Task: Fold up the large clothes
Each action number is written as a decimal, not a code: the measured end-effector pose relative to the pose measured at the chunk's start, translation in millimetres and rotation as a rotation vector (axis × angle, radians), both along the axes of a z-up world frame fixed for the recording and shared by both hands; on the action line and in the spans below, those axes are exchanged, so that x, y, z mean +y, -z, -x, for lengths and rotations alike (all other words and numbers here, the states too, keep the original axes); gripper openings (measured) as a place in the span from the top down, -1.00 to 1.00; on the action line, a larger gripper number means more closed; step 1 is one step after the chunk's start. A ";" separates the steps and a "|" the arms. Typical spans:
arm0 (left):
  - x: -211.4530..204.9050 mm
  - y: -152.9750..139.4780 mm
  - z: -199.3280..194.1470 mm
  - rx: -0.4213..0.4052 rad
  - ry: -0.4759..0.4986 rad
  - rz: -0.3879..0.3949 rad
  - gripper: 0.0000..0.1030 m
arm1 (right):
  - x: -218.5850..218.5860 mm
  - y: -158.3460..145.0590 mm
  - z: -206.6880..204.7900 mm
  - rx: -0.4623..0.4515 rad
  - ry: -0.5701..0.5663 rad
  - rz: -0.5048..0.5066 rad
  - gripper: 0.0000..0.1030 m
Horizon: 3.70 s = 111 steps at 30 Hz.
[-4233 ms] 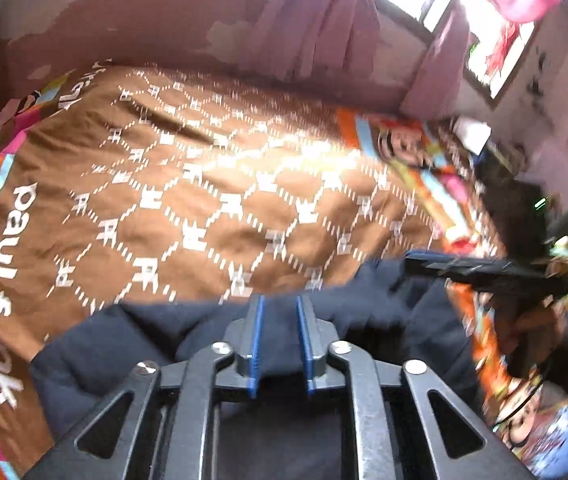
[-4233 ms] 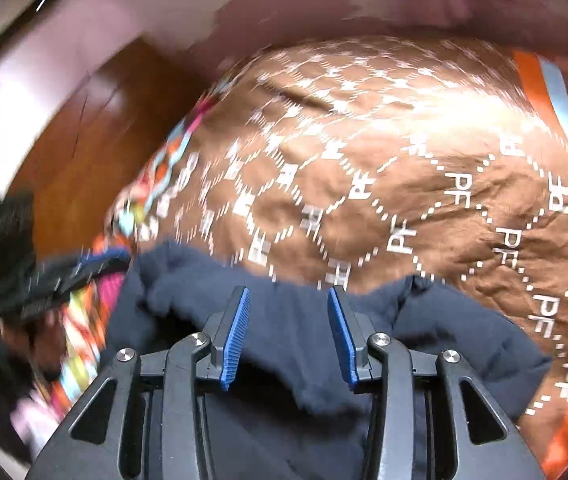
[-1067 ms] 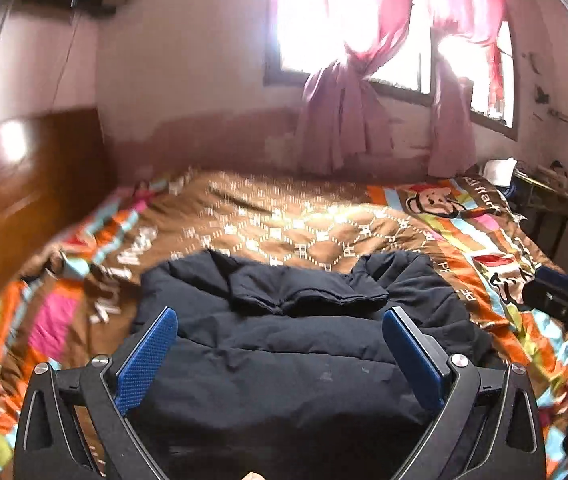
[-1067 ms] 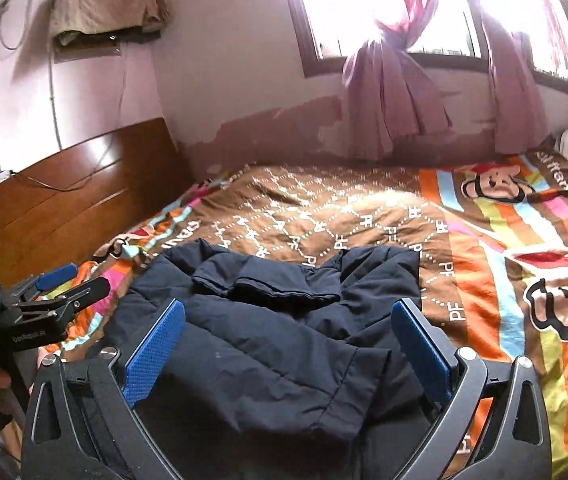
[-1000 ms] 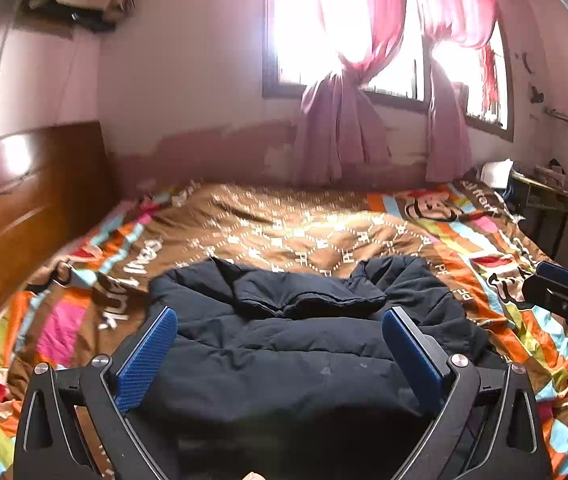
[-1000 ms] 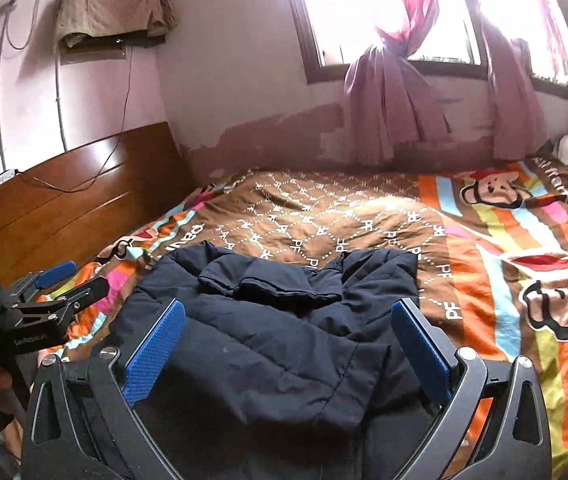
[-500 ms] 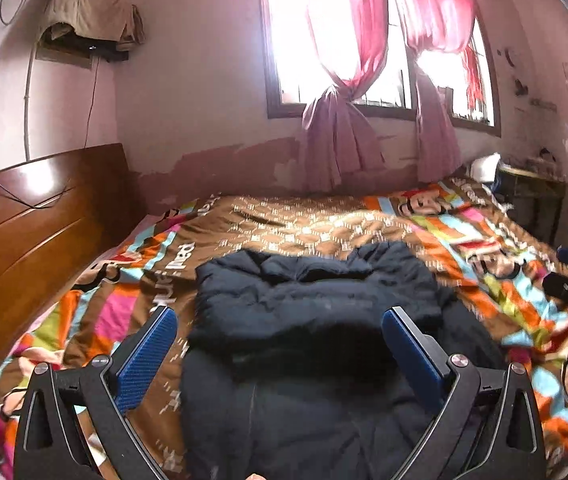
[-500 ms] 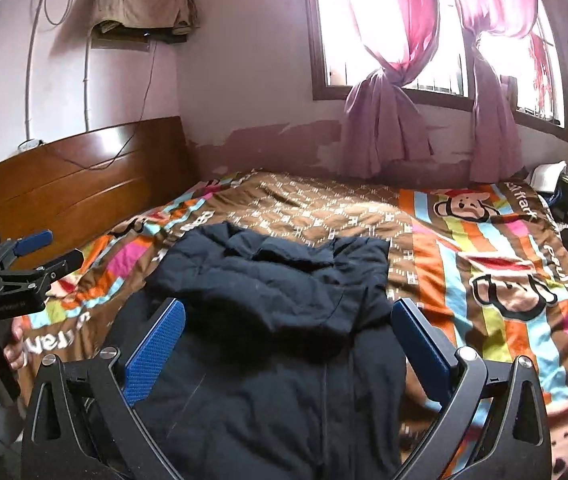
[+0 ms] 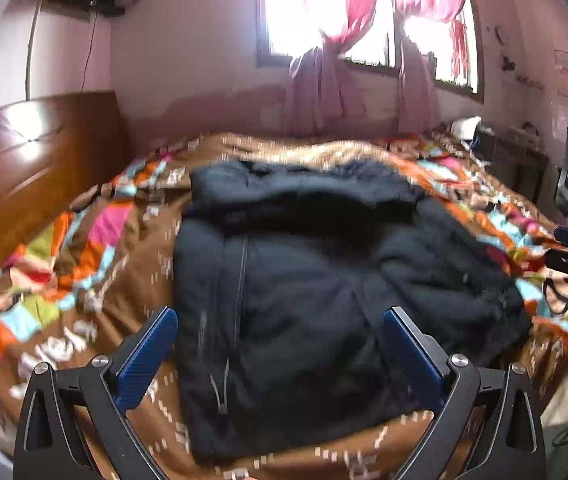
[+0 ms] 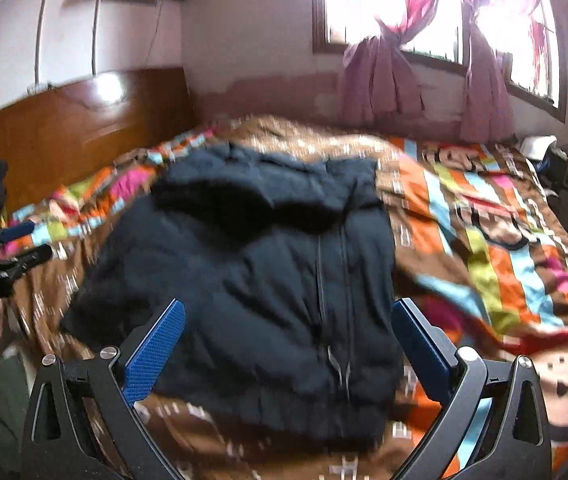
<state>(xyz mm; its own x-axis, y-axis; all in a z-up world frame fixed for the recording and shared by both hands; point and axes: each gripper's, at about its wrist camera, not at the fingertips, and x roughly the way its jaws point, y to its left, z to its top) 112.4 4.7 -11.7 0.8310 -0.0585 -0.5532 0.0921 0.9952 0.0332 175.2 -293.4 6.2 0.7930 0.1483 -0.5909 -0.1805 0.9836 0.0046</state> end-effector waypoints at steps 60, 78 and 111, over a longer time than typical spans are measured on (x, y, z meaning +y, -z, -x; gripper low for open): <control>-4.5 79.6 30.7 0.157 -0.005 -0.004 -1.00 | 15.2 47.8 -127.6 0.258 -0.049 -0.007 -0.97; -32.8 99.1 -7.4 0.131 -0.096 -0.393 -1.00 | -6.1 51.6 -183.8 0.305 -0.034 -0.267 -0.97; -48.3 26.1 -46.3 -0.029 -0.135 -0.583 -0.20 | 15.7 112.4 -46.5 0.121 -0.096 0.450 -0.94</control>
